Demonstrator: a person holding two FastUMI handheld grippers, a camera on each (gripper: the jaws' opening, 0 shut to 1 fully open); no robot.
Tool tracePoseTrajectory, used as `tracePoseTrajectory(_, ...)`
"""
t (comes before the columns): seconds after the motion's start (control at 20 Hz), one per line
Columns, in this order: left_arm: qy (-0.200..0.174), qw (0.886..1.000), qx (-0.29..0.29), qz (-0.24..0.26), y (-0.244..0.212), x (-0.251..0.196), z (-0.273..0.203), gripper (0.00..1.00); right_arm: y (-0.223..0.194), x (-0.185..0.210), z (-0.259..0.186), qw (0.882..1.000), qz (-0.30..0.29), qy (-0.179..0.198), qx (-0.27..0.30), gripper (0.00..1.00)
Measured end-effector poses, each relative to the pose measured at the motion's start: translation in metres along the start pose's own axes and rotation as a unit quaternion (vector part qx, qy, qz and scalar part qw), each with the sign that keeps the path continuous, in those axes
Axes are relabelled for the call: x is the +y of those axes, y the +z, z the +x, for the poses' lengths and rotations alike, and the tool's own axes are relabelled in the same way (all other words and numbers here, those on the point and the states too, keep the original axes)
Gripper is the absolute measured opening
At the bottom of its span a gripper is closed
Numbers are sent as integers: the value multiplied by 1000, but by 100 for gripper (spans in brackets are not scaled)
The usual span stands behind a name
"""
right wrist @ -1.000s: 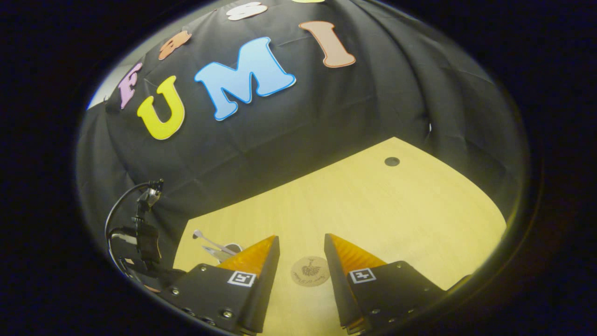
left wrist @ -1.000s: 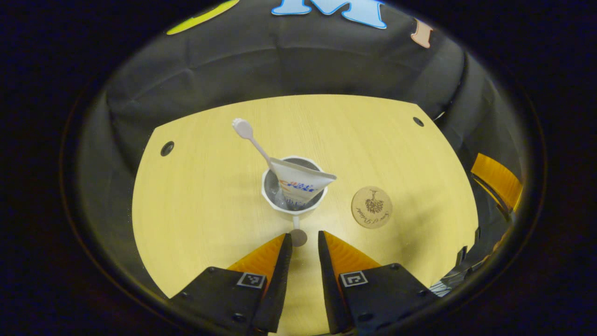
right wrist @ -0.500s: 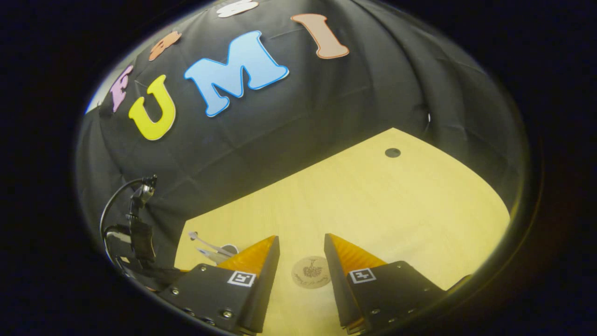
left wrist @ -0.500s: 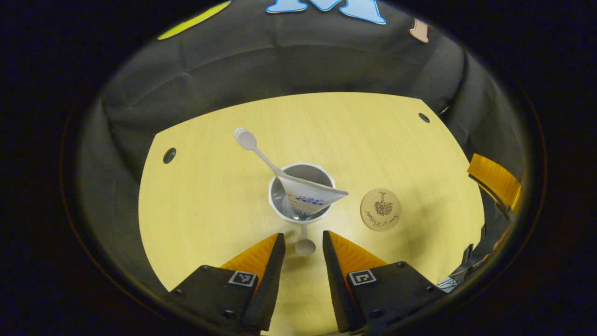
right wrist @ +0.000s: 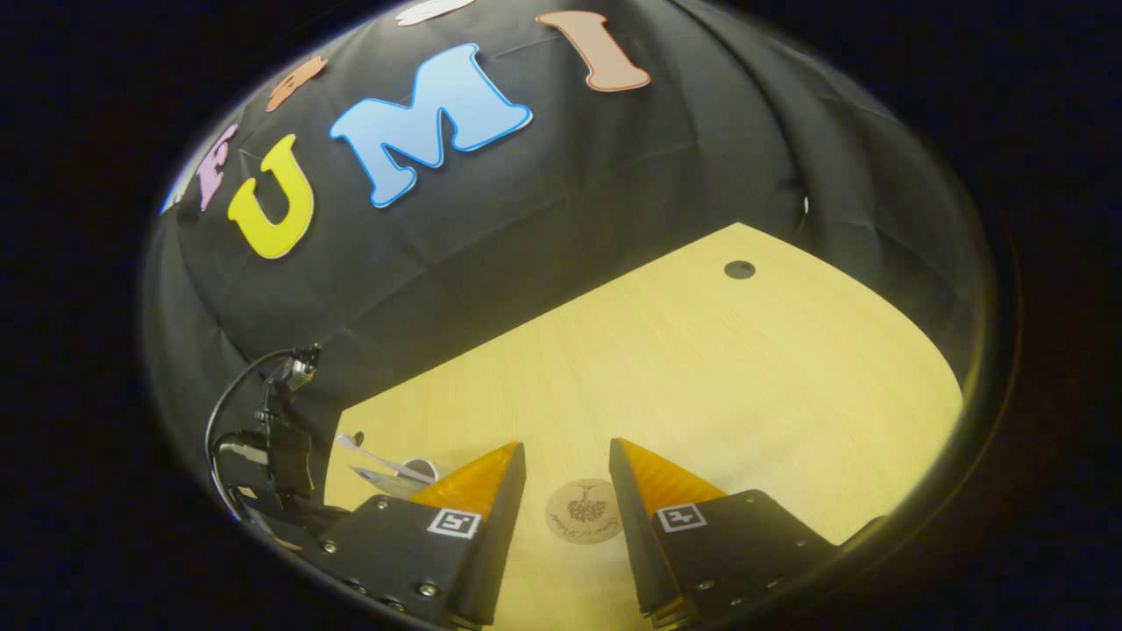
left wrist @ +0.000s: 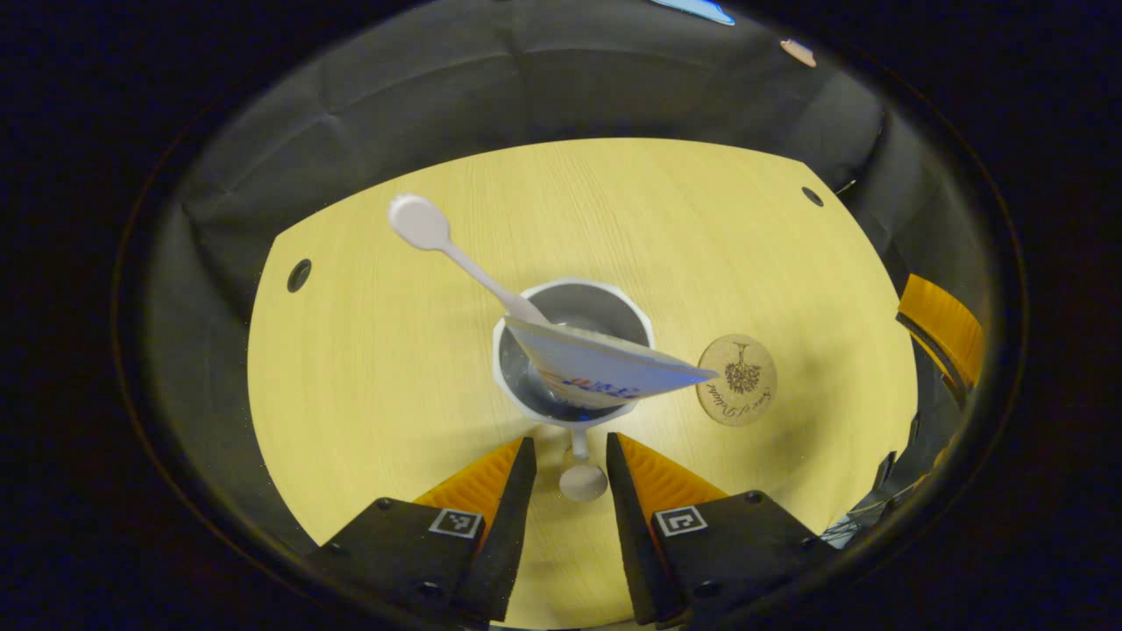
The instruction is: Put the toothbrush and toothpaste on the desktop into the cup, then pick up the cup and place it on the coaster on the desktop.
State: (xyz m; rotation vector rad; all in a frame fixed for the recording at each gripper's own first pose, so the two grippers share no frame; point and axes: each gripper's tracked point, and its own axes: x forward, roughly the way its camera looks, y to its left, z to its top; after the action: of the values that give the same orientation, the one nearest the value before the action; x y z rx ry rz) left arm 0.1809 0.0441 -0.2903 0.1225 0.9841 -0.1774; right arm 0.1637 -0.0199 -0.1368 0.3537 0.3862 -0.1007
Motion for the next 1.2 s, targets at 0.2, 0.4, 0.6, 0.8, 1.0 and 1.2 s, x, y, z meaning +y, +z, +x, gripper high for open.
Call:
tracePoseTrajectory(0.2,-2,1000,16,3,0,-2,11,57,-2,-6,4,1000,5,-5,5,58)
tracePoseTrajectory(0.4,-2,1000,27,-6,-3,-6,23,49,-4,-15,4,1000,15,-12,8,58)
tracePoseTrajectory(0.6,-8,1000,23,-9,-3,-7,21,41,-7,-22,3,999,25,-18,12,58)
tracePoseTrajectory(0.8,-9,1000,10,-15,0,-9,19,26,-9,-25,1,999,28,-21,13,58)
tracePoseTrajectory(1.0,-3,1000,-8,-5,7,-6,12,25,-8,-27,-1,999,31,-24,12,58)
tracePoseTrajectory(1.2,-14,1000,-9,-11,7,-12,9,24,-7,-29,-2,999,33,-26,11,58)
